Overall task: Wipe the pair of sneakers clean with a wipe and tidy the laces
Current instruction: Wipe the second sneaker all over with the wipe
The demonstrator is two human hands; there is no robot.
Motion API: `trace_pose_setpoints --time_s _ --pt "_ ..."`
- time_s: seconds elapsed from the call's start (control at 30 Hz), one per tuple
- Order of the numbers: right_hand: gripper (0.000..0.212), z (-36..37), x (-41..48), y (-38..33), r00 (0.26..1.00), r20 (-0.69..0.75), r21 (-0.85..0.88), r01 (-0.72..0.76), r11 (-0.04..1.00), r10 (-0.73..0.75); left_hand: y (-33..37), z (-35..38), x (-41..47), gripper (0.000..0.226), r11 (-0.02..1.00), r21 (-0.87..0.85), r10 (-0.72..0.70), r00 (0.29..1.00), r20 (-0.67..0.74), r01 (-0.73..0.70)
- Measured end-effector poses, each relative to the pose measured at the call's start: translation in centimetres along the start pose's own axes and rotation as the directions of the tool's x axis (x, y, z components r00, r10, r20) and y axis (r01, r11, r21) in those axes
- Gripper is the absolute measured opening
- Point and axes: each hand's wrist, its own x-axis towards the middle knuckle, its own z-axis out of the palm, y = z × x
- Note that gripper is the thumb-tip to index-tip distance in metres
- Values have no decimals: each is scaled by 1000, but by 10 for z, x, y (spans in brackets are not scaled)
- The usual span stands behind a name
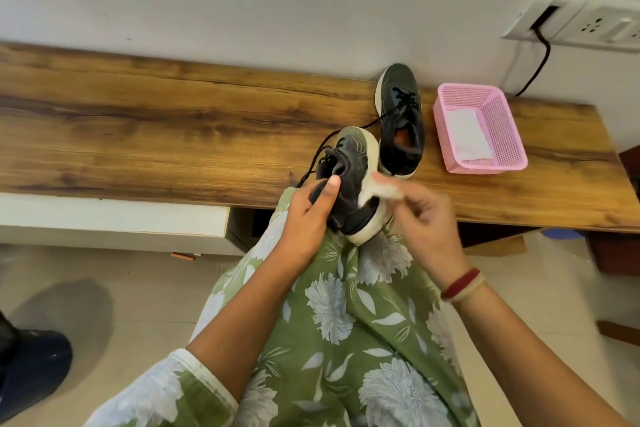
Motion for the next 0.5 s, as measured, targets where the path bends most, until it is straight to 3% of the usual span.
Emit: trace_pose_setpoints --time_s 0.07,0.13,0.2,0.27,0.4,0.43,0.5 --pt "26 -1 24 0 962 -146 193 -201 961 230 -2 3 0 43 999 36 -2 1000 1 2" --pt "25 6 34 -2 978 -104 52 -176 983 180 -2 8 -1 43 997 72 16 1000 4 -16" --pt "31 17 23 2 1000 23 -226 11 974 -6 -4 11 -3 36 996 83 28 1000 -4 -28" --pt "38 22 3 5 982 99 -394 187 900 -160 -6 10 -3 32 996 85 33 999 -31 -30" --pt "40 21 -23 6 906 274 -427 416 803 -324 -3 10 -1 31 999 36 7 1000 -28 -6" --pt "37 18 -26 5 913 260 -377 396 838 -314 -3 10 -1 32 999 42 11 1000 -12 -11" --pt "29 13 -17 -5 994 26 -114 104 988 -102 -3 10 -1 34 997 77 22 999 31 -24"
